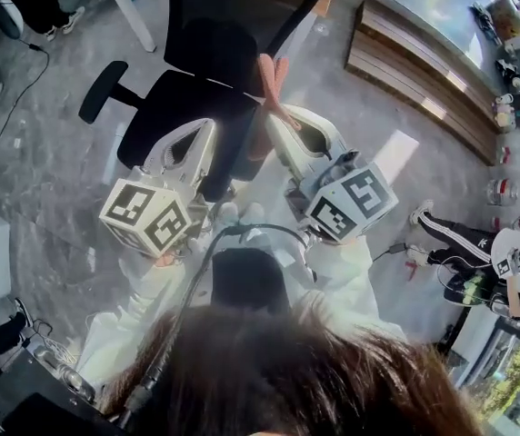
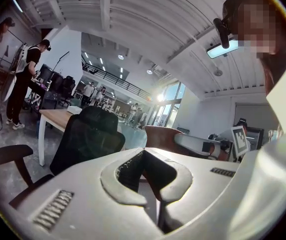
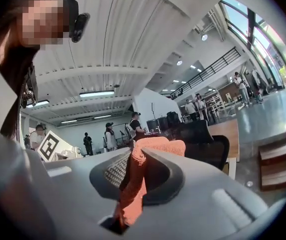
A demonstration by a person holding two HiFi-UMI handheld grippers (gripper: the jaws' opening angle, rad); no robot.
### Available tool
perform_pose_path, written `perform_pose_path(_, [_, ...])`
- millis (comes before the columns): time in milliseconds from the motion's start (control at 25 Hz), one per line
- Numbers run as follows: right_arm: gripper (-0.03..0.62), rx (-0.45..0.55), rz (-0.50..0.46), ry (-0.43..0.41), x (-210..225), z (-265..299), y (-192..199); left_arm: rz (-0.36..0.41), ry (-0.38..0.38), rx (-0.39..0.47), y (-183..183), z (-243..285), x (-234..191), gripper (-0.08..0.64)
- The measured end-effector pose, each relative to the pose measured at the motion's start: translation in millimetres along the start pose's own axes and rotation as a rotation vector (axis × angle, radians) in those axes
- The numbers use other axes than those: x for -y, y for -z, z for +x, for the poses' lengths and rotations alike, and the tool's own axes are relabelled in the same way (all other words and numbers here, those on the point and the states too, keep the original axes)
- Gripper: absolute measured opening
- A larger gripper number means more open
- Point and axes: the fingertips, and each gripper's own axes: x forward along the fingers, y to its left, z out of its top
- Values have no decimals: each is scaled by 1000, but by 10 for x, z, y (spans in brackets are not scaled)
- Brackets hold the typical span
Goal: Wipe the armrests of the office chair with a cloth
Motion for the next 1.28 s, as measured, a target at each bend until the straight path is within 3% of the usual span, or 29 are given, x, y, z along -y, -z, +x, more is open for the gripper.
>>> perform_pose_path(400, [25,-8,-3,33,34,-157,36,22,47,-13,-31,109,172,3])
perform_pose_path(960, [25,-14,15,-18,-11,-56,160,29,37,-16,-23,113,125,3])
perform_pose_path(1280, [25,-33,11,2,3,-39,162,17,22,-18,2,98,84,3])
